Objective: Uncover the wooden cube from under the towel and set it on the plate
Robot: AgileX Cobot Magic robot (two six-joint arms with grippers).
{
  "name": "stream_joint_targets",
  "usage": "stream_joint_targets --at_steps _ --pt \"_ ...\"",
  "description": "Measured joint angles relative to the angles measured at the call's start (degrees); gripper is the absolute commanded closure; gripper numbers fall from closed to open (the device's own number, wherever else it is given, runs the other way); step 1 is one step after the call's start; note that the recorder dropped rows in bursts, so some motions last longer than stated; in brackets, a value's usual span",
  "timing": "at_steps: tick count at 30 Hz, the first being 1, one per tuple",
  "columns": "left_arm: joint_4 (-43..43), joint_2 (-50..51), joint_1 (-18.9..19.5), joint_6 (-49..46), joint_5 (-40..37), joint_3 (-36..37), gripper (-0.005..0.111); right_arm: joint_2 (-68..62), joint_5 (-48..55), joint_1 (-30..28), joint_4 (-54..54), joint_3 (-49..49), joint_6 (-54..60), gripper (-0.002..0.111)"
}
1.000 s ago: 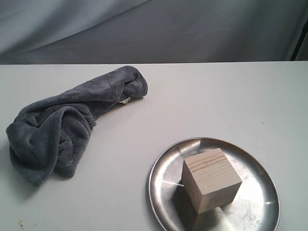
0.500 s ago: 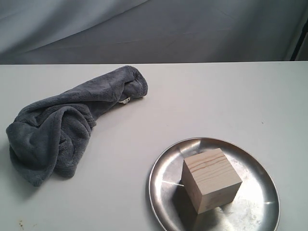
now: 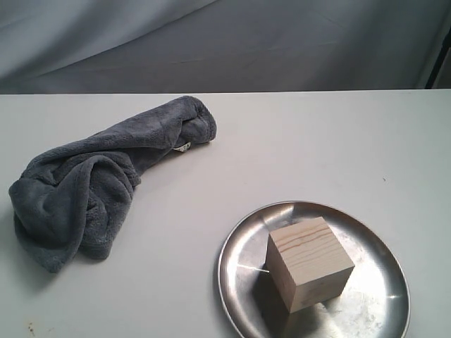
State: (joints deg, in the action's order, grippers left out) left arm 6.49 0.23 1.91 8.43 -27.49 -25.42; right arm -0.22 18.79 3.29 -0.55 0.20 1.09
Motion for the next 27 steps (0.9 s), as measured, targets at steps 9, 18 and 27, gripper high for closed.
stream_joint_targets --at_steps 9,18,27 --pt "1.63 -0.09 0.0 0.0 15.8 16.41 0.107 0.0 0.0 0.0 0.0 0.0 0.0 0.108" --pt "2.35 -0.09 0.0 0.0 18.08 25.09 0.107 0.0 0.0 0.0 0.0 0.0 0.0 0.108" --pt "5.85 -0.09 0.0 0.0 12.36 25.14 0.107 0.0 0.0 0.0 0.0 0.0 0.0 0.108"
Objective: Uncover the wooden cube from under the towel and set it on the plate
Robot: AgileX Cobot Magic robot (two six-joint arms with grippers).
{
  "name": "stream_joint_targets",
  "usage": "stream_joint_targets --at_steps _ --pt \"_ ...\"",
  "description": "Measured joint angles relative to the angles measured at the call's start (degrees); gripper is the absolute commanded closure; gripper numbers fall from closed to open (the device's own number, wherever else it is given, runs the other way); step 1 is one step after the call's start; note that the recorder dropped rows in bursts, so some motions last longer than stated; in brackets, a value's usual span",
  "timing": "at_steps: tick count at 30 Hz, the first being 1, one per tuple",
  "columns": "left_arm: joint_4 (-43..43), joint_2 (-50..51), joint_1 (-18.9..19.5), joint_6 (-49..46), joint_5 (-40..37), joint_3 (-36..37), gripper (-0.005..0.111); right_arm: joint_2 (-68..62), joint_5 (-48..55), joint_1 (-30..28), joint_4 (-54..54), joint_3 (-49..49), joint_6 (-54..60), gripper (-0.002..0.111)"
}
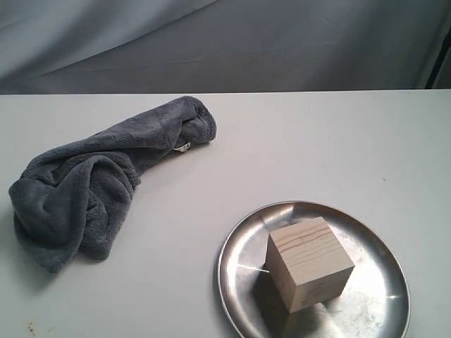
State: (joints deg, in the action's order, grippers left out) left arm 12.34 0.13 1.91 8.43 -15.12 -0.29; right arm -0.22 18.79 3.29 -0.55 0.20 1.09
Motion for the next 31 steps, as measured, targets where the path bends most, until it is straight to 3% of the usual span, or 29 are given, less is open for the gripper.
stream_joint_targets --at_steps 31 --pt "-0.03 0.0 0.0 0.0 1.55 0.0 0.107 0.0 0.0 0.0 0.0 0.0 0.0 0.108"
